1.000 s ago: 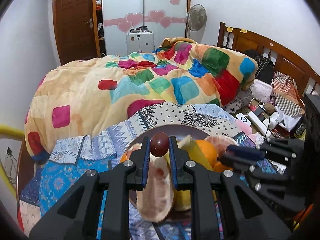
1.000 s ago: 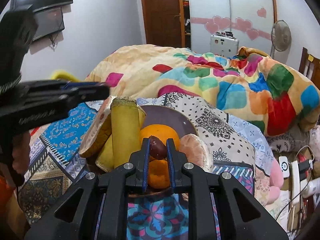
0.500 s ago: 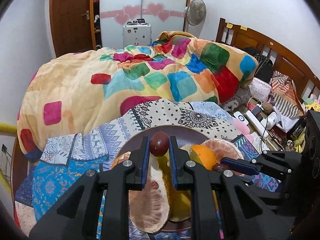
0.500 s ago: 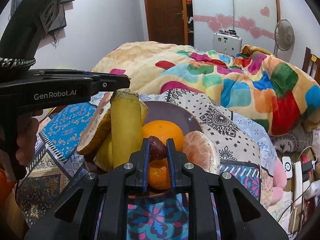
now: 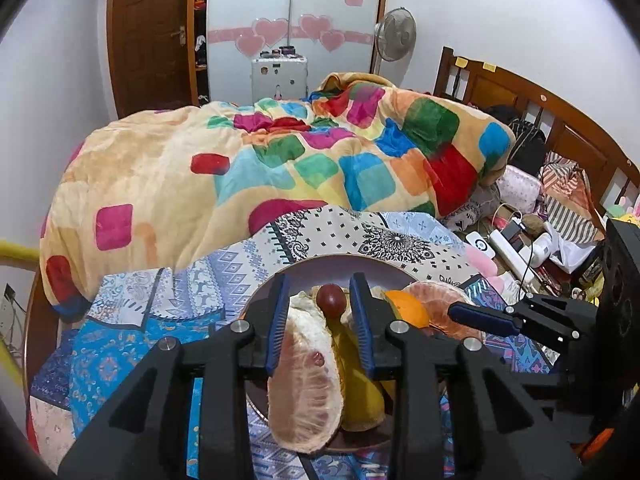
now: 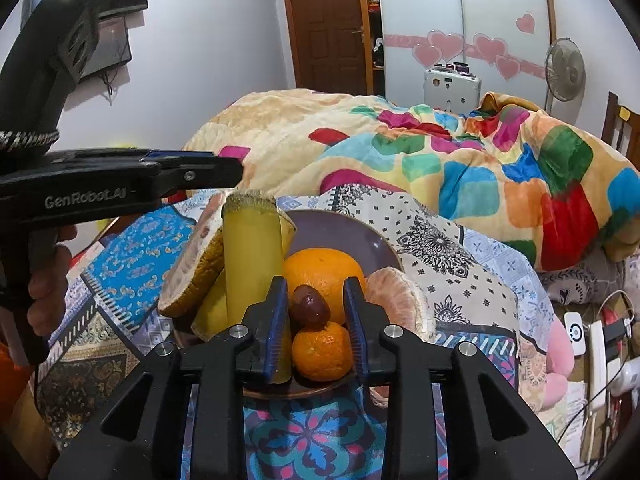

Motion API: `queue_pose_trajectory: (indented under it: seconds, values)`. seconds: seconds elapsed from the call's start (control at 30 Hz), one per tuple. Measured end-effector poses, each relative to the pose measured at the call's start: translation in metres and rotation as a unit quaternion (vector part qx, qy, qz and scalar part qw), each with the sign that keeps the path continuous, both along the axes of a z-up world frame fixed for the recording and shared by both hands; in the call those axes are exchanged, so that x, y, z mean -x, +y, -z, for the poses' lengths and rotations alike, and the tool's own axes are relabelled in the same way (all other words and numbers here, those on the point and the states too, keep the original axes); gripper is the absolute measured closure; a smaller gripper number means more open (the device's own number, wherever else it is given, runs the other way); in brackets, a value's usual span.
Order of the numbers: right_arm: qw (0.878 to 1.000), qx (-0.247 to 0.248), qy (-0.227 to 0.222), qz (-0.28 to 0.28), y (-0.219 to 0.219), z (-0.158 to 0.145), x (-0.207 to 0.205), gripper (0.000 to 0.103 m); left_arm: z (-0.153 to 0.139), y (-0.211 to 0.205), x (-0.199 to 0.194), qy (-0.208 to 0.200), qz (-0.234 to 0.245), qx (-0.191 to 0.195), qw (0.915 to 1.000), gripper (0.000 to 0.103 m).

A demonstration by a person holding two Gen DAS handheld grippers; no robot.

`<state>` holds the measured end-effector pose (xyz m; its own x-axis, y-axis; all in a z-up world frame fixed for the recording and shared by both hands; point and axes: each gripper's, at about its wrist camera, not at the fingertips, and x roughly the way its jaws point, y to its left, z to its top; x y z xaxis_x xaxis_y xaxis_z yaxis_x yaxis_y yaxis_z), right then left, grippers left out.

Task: Organize fruits

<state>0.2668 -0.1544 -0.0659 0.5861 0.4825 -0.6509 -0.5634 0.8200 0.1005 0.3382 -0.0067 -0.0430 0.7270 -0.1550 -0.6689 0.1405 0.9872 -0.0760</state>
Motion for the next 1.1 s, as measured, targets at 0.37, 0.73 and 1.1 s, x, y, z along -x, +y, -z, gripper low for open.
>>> queue_pose_trajectory:
  seconds: [0.37,0.73,1.1]
  values:
    - [0.997,-0.02,-0.065,0.019,-0.016,-0.064,0.054,0.076,-0.052,-0.001,0.092,-0.087,-0.018,-0.013,0.9959,0.071]
    - [0.98,-0.078,-0.181,0.036,-0.037,-0.151,0.172,0.073,-0.112,-0.004,0.235,-0.201,-0.045,-0.011,0.9785,0.058]
    - [0.962,-0.111,-0.24,0.073,-0.043,-0.173,0.253,0.028,-0.13,-0.012,0.331,-0.259,-0.057,-0.018,0.964,0.016]
